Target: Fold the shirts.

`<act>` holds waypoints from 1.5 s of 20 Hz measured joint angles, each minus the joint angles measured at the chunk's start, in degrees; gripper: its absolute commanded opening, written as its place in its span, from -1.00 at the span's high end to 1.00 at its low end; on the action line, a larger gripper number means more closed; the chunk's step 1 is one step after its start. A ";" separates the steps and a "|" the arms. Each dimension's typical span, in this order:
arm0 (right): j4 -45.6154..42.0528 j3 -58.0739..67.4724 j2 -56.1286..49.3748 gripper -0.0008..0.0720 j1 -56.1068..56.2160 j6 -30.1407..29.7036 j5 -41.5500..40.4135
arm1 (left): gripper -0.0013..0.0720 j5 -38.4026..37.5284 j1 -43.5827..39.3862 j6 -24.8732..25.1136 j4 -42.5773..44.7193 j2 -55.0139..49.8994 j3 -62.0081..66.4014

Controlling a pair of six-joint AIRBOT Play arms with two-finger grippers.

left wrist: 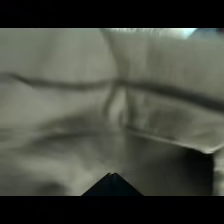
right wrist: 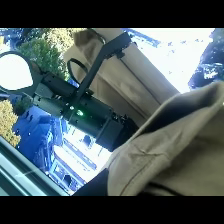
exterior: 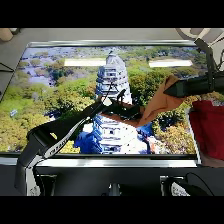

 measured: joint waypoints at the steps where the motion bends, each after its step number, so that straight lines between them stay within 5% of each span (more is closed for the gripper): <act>1: -0.22 0.00 -0.24 0.93 0.94 0.31 -0.92 | 0.90 -0.17 1.01 0.57 1.14 0.79 0.00; 9: 3.02 0.00 -16.17 0.89 19.65 1.60 -17.66 | 0.90 -7.21 26.08 -2.10 27.98 22.99 -0.02; 10: 4.83 0.00 -19.30 0.31 22.27 1.42 -20.28 | 0.90 -7.74 28.87 -2.23 29.14 26.51 0.00; 11: 7.58 0.00 -22.73 -0.75 24.92 0.79 -23.54 | 0.90 -8.55 31.41 -2.29 30.21 30.16 0.00; 12: 10.58 -0.02 -25.66 -0.95 26.99 -0.04 -26.05 | 0.90 -8.87 33.48 -2.40 31.28 33.44 -0.02; 17: 21.66 0.00 -31.26 -0.91 26.45 -5.55 -30.36 | 0.90 -13.03 37.70 -1.03 33.68 43.87 -0.02; 19: 17.22 0.04 -29.35 -0.91 21.59 -4.96 -27.10 | 0.89 -15.34 38.16 -0.02 33.99 45.64 -0.17; 24: -9.57 -6.45 -23.37 -0.96 10.45 0.94 -10.93 | 0.90 -17.25 38.51 1.70 34.36 46.97 -2.21; 26: -11.28 -13.07 -22.08 -0.97 8.70 1.75 -10.95 | 0.90 -17.44 38.18 1.90 34.38 47.06 -3.63; 30: -1.33 -23.82 -21.16 -0.96 8.85 -0.79 -20.04 | 0.90 -17.75 36.37 2.19 33.68 47.23 -5.31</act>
